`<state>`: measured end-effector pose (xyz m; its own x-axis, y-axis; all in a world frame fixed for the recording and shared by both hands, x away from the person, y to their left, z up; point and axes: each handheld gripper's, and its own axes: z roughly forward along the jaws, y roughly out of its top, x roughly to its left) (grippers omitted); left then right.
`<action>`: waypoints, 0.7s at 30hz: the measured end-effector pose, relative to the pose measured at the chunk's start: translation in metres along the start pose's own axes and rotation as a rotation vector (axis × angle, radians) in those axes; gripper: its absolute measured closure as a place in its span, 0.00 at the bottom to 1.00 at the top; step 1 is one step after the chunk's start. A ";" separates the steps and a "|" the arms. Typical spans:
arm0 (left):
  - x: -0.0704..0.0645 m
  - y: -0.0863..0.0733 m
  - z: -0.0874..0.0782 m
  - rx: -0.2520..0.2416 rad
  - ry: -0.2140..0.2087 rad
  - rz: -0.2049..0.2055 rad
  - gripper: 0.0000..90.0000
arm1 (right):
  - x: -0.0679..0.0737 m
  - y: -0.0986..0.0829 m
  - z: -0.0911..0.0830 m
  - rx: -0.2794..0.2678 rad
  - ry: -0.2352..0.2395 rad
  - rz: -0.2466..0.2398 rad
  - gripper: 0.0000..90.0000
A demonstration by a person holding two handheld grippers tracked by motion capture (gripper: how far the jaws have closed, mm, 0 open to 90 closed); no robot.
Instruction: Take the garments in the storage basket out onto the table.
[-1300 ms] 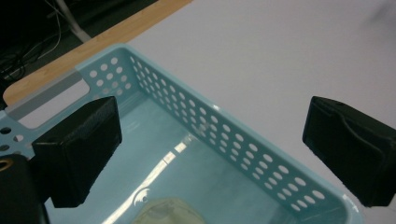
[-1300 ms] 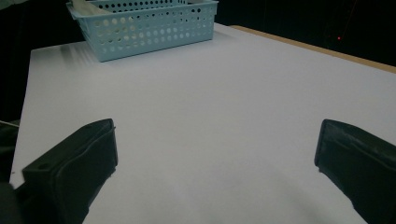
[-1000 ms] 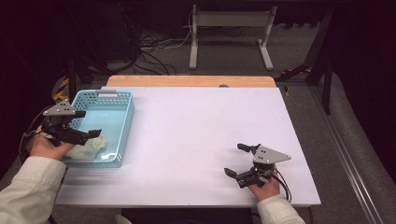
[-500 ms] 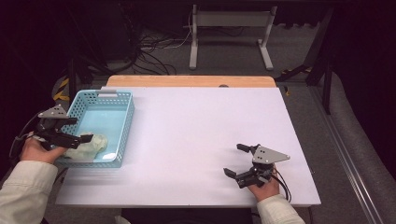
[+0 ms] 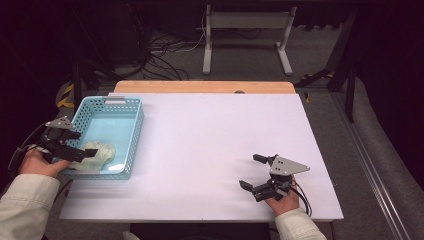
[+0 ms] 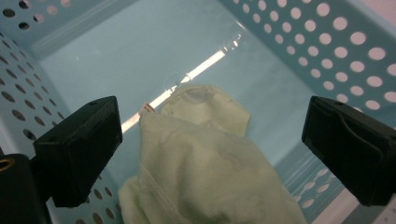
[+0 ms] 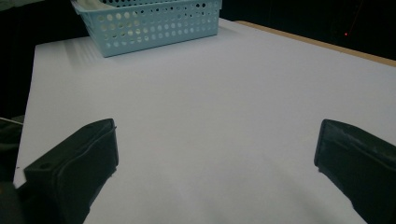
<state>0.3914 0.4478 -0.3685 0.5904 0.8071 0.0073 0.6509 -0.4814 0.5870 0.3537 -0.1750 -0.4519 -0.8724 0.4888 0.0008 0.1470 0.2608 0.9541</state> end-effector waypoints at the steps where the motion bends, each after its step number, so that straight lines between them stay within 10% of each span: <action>1: 0.000 0.000 0.000 0.000 0.000 0.000 0.07 | 0.000 0.000 0.000 0.000 0.000 0.000 0.01; 21: 0.001 -0.011 0.006 0.142 -0.036 -0.024 0.13 | 0.000 0.000 0.001 0.005 0.006 0.000 0.01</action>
<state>0.3879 0.4520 -0.3803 0.5892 0.8072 -0.0356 0.7243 -0.5082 0.4660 0.3538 -0.1744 -0.4521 -0.8750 0.4841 0.0024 0.1490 0.2647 0.9527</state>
